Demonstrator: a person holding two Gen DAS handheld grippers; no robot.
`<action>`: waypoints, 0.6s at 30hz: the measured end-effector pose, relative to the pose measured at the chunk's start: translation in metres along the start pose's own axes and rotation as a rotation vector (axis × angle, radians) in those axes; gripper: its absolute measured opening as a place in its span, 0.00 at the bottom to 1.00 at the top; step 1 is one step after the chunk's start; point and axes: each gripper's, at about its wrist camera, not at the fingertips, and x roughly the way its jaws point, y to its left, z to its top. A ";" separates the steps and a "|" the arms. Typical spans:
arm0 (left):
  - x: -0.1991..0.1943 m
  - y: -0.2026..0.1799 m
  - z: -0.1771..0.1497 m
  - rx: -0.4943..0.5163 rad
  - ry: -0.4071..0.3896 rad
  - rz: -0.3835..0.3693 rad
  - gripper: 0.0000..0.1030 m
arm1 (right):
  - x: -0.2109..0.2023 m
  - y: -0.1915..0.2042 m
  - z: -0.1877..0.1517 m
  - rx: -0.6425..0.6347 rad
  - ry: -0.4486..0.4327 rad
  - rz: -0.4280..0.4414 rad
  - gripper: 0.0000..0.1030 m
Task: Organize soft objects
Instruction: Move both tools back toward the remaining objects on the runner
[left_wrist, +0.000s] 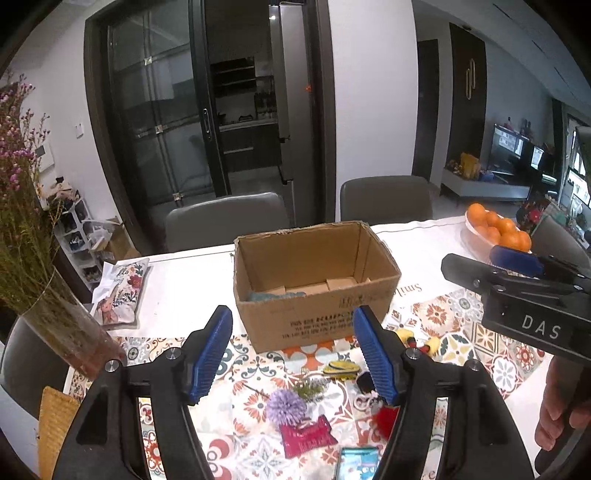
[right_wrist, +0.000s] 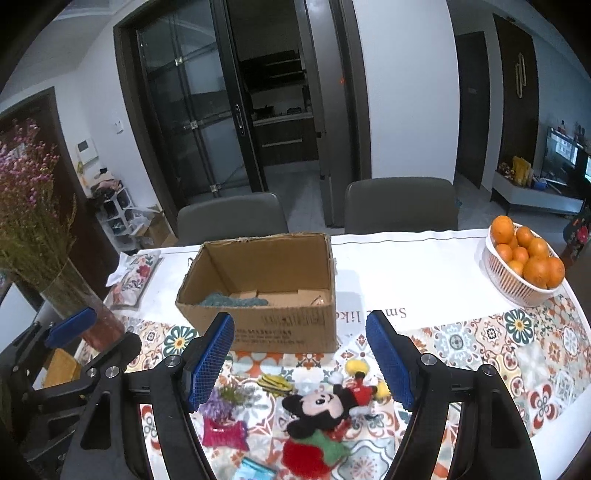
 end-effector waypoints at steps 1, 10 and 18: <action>-0.003 -0.001 -0.003 0.003 -0.003 0.000 0.66 | -0.004 0.000 -0.004 -0.003 -0.009 0.000 0.73; -0.021 -0.016 -0.033 0.030 0.004 -0.008 0.69 | -0.029 0.004 -0.036 -0.064 -0.073 0.001 0.80; -0.025 -0.024 -0.054 0.045 0.022 -0.014 0.69 | -0.035 0.006 -0.059 -0.108 -0.077 0.025 0.81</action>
